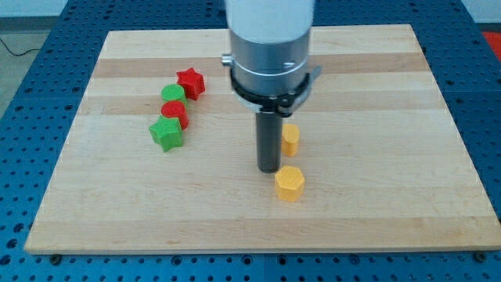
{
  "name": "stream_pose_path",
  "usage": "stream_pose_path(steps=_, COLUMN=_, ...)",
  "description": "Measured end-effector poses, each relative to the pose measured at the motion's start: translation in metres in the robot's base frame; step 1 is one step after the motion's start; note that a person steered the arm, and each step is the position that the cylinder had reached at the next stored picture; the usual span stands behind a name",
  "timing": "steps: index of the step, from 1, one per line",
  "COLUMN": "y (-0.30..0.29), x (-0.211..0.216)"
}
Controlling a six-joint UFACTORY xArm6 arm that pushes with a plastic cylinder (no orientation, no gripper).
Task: Move the yellow heart to the bottom side of the blue triangle
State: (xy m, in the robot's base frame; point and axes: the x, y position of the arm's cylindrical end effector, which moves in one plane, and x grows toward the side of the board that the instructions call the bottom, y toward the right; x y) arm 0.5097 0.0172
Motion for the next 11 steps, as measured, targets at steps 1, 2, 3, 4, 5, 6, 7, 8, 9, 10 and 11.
stream_pose_path(steps=1, y=0.005, x=-0.02)
stream_pose_path(steps=2, y=0.004, x=-0.055)
stream_pose_path(steps=3, y=0.004, x=-0.057)
stream_pose_path(steps=4, y=0.005, x=-0.027)
stream_pose_path(steps=5, y=0.022, x=-0.027)
stream_pose_path(steps=6, y=0.023, x=-0.062)
stream_pose_path(steps=7, y=0.023, x=-0.091)
stream_pose_path(steps=8, y=0.023, x=-0.087)
stream_pose_path(steps=9, y=0.027, x=-0.067)
stream_pose_path(steps=10, y=0.037, x=-0.073)
stream_pose_path(steps=11, y=0.034, x=-0.104)
